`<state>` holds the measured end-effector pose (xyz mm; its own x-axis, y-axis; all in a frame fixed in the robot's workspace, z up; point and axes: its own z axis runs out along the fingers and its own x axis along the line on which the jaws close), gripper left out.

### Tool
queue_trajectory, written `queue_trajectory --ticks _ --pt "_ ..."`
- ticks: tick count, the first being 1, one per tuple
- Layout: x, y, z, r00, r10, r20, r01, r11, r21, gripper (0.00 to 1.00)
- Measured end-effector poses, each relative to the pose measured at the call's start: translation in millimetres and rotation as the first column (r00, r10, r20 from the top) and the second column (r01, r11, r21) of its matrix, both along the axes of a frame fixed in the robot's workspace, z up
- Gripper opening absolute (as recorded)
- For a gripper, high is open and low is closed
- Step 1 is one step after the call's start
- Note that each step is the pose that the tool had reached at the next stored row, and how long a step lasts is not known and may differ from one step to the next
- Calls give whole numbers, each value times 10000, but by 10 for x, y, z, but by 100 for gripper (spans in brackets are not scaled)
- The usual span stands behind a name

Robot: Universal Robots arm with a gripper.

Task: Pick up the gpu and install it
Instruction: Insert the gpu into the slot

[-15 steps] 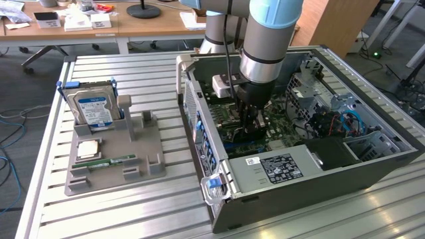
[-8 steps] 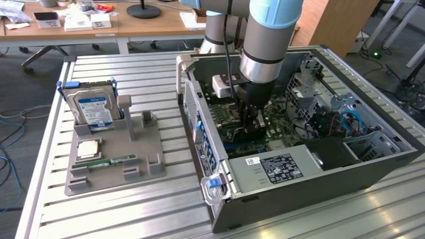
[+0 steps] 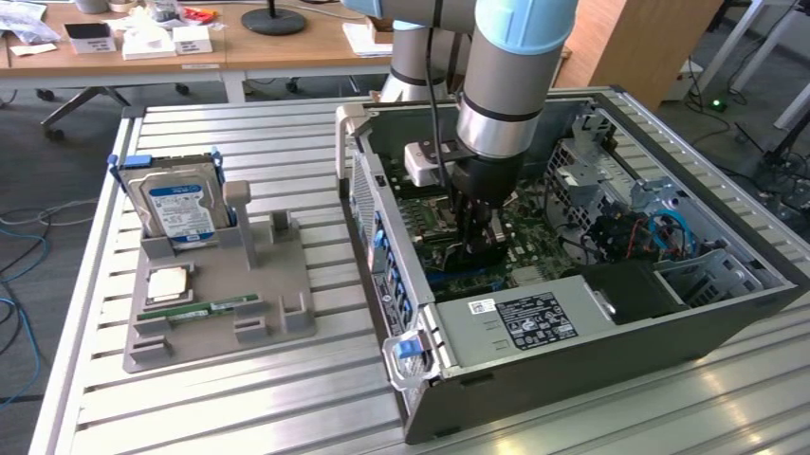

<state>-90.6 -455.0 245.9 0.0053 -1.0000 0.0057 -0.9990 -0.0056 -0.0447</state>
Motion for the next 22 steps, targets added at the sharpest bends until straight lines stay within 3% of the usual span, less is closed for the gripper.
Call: queue_trajectory --ticks 20,22 --pt "-3 0 -7 10000 1 0 -1 10000 0 25" --pt "-5 1 -13 10000 -4 4 4 10000 13 32"
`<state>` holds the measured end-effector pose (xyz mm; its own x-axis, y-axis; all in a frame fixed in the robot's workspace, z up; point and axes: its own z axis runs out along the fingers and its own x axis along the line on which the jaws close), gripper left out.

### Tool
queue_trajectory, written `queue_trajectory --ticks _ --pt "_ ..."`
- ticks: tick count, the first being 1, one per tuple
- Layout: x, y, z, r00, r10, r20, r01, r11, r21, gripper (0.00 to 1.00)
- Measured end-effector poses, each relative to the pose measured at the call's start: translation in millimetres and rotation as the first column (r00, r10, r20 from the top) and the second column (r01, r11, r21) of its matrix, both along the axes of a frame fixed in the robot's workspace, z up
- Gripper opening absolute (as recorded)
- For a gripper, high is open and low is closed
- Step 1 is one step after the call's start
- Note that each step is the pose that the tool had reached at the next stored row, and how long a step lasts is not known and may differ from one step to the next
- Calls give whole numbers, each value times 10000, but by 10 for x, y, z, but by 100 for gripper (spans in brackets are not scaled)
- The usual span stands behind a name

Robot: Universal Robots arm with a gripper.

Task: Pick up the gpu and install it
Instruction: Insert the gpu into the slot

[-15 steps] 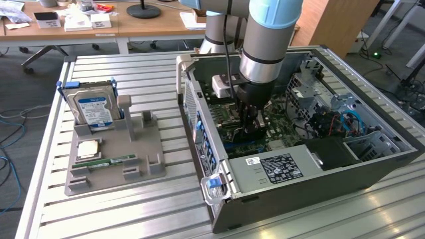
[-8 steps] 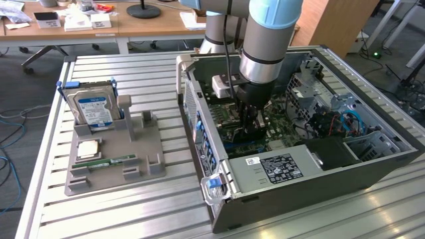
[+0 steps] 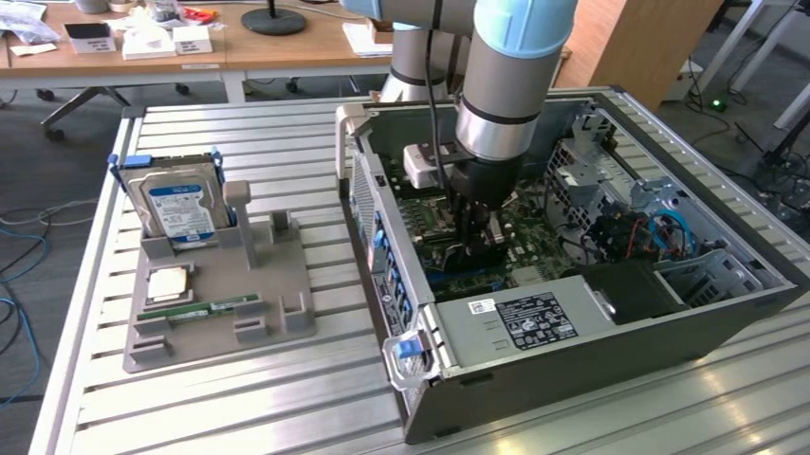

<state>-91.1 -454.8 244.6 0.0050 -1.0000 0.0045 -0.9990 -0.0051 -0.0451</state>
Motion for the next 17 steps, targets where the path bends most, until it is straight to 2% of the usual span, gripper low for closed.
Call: queue_trajectory --ticks 2,3,13,15,16,17 --pt "1 -1 4 10000 2 -3 -2 10000 -10 32" --pt "2 -2 5 10000 4 -4 -4 10000 -12 39" --pt "2 -1 5 10000 4 -4 -4 10000 -12 40" --pt "2 -2 5 10000 4 -4 -4 10000 -12 52" --pt "2 -1 5 10000 4 -5 -4 10000 -12 52" --pt "2 -1 5 10000 4 -5 -4 10000 -12 58"
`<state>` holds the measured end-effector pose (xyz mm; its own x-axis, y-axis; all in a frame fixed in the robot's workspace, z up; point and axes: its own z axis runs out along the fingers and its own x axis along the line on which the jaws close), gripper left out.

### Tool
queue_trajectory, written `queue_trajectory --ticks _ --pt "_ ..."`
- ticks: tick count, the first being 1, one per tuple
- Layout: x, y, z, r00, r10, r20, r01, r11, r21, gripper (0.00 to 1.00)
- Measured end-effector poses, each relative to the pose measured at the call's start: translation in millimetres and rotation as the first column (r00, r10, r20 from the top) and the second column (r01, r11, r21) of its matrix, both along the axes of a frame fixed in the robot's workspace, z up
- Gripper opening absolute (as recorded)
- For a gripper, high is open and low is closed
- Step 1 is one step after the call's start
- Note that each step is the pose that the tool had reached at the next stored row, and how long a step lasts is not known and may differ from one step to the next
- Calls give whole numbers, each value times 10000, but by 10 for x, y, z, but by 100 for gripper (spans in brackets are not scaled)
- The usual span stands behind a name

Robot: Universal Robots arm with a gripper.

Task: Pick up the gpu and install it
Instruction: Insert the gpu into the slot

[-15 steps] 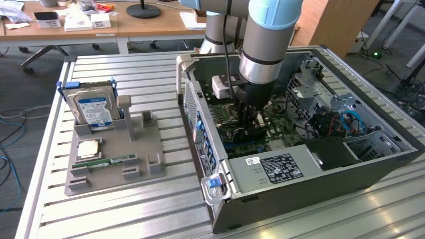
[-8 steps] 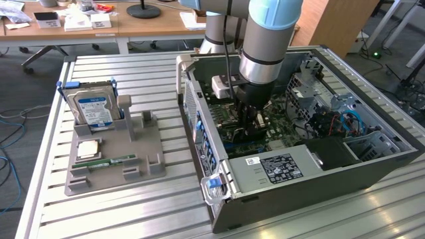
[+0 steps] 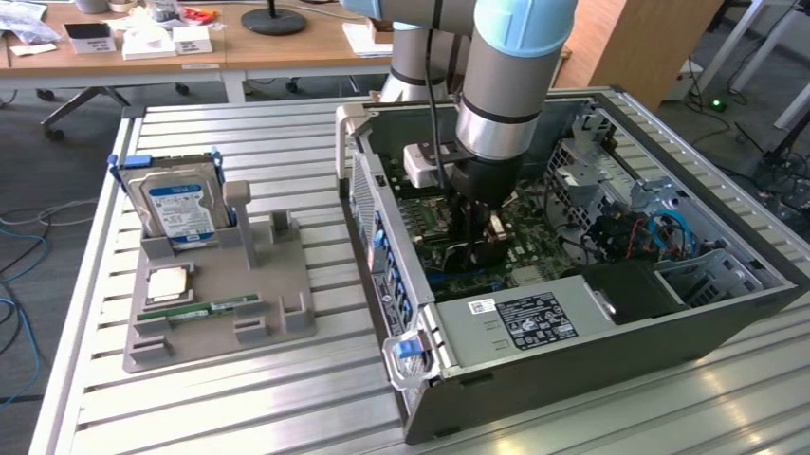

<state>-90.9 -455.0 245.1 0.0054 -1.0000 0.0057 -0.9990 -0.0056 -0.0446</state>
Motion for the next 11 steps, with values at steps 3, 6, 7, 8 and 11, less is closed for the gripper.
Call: queue_trajectory --ticks 3,6,7,8,11 --pt "0 0 0 10000 0 0 0 10000 0 64" --pt "0 0 8 10000 0 -2 0 10000 -4 64" --pt "0 0 17 10000 0 -1 0 10000 -2 64" --pt "0 0 31 10000 0 0 0 10000 -1 64" --pt "0 0 94 10000 0 0 0 10000 0 64"
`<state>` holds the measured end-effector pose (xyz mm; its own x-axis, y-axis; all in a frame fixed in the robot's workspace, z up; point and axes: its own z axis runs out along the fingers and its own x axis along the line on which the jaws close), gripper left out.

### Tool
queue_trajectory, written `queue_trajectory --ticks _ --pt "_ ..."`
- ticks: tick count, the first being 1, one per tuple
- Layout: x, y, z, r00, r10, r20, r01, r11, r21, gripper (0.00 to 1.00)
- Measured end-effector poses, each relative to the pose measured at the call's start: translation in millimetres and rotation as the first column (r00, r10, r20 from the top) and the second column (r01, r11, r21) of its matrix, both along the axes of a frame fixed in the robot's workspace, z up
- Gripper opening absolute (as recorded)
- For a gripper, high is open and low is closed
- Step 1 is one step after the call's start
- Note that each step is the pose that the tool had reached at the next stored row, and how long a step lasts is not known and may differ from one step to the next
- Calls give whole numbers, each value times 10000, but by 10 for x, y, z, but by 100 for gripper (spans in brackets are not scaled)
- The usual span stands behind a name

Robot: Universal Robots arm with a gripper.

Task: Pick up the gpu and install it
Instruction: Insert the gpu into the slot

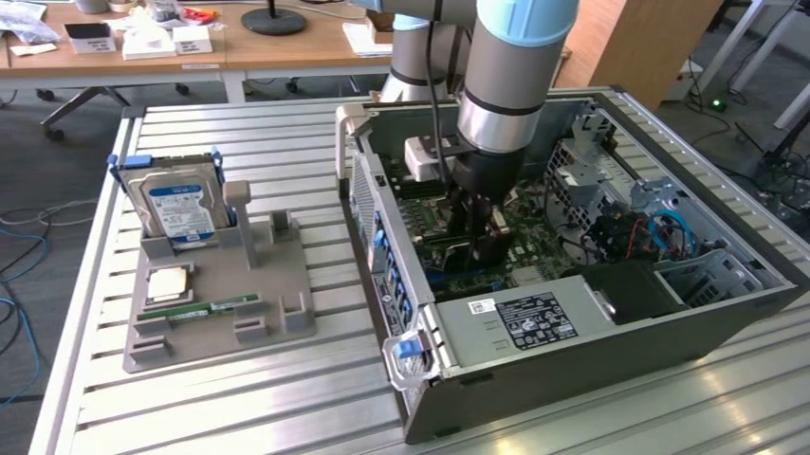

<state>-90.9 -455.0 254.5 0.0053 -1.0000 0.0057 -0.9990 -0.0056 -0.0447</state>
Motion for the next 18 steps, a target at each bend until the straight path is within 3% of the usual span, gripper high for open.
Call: queue_trajectory --ticks 13,18 --pt "0 0 292 10000 0 0 0 10000 0 64" --pt "0 0 445 10000 0 0 0 10000 0 64"
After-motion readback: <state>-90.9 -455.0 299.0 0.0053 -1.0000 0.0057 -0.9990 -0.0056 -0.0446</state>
